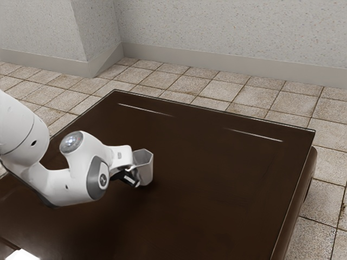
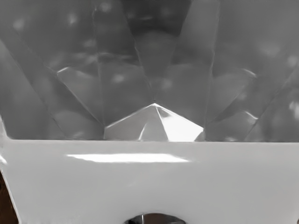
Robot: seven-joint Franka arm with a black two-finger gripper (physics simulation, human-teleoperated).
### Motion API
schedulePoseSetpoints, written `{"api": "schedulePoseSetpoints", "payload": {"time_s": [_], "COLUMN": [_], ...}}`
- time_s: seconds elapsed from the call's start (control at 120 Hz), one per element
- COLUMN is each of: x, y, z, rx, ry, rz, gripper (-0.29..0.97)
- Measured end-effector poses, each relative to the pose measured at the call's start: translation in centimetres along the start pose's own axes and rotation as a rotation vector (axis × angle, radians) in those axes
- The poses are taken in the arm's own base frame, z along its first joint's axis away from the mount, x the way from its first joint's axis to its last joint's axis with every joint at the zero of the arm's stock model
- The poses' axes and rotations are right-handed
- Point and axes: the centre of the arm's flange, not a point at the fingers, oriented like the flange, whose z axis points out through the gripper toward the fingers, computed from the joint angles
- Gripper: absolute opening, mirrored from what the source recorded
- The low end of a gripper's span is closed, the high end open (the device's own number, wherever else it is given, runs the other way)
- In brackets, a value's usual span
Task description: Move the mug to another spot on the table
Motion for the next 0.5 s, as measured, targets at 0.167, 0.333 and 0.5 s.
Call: {"api": "schedulePoseSetpoints", "payload": {"time_s": [0.167,0.333,0.5], "x": [-0.4,-1.0,-1.0], "y": [-0.1,0.0,0.4], "z": [1.1,1.8,1.7], "rx": [0.010,0.013,0.008], "ry": [-0.004,-0.015,-0.015], "rz": [0.007,0.007,0.005], "gripper": [-0.02,0.12,0.42]}}
